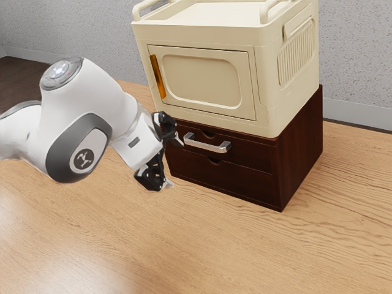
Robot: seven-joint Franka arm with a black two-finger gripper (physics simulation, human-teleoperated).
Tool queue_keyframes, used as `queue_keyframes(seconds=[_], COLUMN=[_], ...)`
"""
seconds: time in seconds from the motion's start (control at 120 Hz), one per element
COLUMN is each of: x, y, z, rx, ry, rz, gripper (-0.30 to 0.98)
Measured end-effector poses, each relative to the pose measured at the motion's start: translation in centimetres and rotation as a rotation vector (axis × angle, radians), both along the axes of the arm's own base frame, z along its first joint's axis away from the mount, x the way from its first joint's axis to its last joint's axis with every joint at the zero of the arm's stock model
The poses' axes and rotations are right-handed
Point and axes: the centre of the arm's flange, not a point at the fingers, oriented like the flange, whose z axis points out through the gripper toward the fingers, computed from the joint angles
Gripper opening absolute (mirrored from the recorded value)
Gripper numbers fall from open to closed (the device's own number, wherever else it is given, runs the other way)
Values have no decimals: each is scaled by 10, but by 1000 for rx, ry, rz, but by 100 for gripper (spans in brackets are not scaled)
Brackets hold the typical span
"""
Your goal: Pull the drawer handle with one arm to open the drawer
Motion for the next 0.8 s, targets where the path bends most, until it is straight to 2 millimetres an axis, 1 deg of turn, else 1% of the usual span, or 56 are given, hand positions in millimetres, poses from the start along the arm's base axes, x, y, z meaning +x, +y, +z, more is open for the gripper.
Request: queue_keyframes(seconds=[0.15, 0.242, 0.325, 0.492, 0.658, 0.8], x=[17, 24, 27, 47, 53, 54], y=[2, 1, 0, -2, 0, 6], z=[-11, -19, -21, -32, -38, -37], rx=[40, 57, 70, 85, 98, 109], ry=[-32, -37, -45, -42, -37, -41], rz=[-59, -91, -114, -151, -173, -179], gripper=[69, 69, 69, 69, 69, 69])
